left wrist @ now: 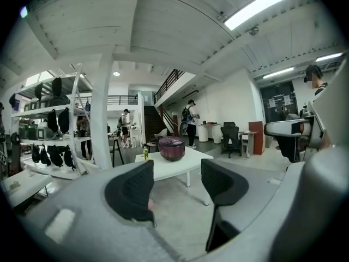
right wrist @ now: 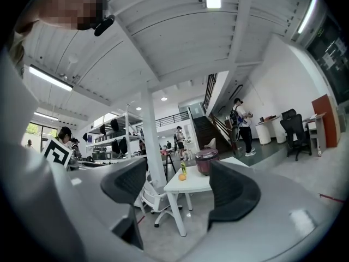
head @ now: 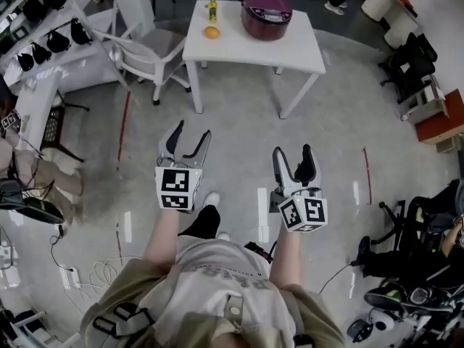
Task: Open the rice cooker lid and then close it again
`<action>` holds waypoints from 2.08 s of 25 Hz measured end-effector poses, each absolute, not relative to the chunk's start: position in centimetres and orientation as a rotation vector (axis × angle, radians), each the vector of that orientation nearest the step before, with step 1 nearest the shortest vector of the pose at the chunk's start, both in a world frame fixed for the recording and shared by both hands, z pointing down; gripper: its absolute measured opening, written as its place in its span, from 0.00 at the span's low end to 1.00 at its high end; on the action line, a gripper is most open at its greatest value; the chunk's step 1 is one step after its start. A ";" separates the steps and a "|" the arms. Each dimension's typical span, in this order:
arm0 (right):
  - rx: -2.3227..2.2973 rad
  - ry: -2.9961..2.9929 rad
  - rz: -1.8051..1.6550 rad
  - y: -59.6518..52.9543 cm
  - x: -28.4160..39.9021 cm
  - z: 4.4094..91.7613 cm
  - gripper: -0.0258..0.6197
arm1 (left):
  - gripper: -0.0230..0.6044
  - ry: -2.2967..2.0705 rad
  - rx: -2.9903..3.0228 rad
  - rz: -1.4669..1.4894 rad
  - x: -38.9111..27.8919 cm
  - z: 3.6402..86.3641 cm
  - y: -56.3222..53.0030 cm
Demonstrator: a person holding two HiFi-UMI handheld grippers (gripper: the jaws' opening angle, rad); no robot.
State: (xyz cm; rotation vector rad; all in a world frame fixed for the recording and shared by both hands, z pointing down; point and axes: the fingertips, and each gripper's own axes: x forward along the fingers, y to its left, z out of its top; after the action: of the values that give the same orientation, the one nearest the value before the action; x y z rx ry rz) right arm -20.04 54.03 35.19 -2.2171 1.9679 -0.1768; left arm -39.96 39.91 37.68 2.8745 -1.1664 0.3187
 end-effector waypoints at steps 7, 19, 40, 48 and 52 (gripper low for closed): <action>-2.265 1.936 -0.150 47.4 -18.7 33.9 0.57 | 0.49 -1.095 2.911 0.295 -37.5 36.5 32.2; -2.298 1.890 -0.132 40.1 -17.8 33.3 0.57 | 0.49 -1.005 2.994 0.287 -35.1 35.0 24.4; -2.242 1.981 -0.193 30.0 -7.8 35.4 0.57 | 0.49 -1.076 2.945 0.361 -26.2 37.8 15.9; -2.196 2.062 -0.195 24.7 -1.6 35.3 0.57 | 0.49 -1.132 2.915 0.364 -20.0 37.7 11.8; -2.178 2.101 -0.197 22.5 1.2 35.5 0.57 | 0.49 -1.165 2.896 0.376 -17.4 37.9 10.0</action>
State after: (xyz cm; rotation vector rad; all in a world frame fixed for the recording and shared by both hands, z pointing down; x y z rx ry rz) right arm 1.18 22.53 35.48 -2.1779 2.1009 -0.1972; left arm -17.44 10.01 37.89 2.8959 -1.1652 0.3762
